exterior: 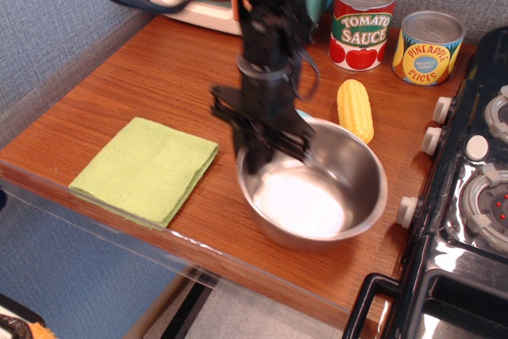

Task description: PLACE THE PAN INFRONT OF THE OVEN

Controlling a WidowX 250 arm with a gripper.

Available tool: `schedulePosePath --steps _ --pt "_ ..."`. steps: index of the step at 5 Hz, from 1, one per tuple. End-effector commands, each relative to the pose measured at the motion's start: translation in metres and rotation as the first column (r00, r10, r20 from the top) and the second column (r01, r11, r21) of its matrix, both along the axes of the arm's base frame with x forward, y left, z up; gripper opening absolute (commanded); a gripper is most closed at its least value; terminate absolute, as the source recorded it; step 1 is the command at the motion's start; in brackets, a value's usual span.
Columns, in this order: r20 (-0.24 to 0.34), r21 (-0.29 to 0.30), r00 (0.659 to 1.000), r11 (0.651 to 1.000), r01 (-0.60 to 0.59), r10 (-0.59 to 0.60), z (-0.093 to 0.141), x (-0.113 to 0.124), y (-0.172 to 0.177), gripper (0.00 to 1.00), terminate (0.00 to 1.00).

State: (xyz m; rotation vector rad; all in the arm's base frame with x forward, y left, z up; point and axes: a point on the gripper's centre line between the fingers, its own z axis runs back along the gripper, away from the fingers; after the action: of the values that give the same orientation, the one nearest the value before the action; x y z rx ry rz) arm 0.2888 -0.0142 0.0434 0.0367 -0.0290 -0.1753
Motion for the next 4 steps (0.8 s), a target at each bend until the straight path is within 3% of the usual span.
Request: schedulePosePath --steps 1,2,3,4 --pt "0.157 -0.067 0.956 0.969 -0.24 0.247 0.056 0.028 0.081 0.0 0.0" --pt "0.135 -0.059 0.899 0.909 -0.413 0.417 0.048 0.041 0.134 0.0 0.0" --pt "0.102 -0.037 0.856 0.862 -0.505 0.506 0.033 0.049 0.185 0.0 0.0" --pt "0.053 -0.022 0.85 0.852 -0.524 0.524 0.013 0.057 0.212 0.0 0.0"
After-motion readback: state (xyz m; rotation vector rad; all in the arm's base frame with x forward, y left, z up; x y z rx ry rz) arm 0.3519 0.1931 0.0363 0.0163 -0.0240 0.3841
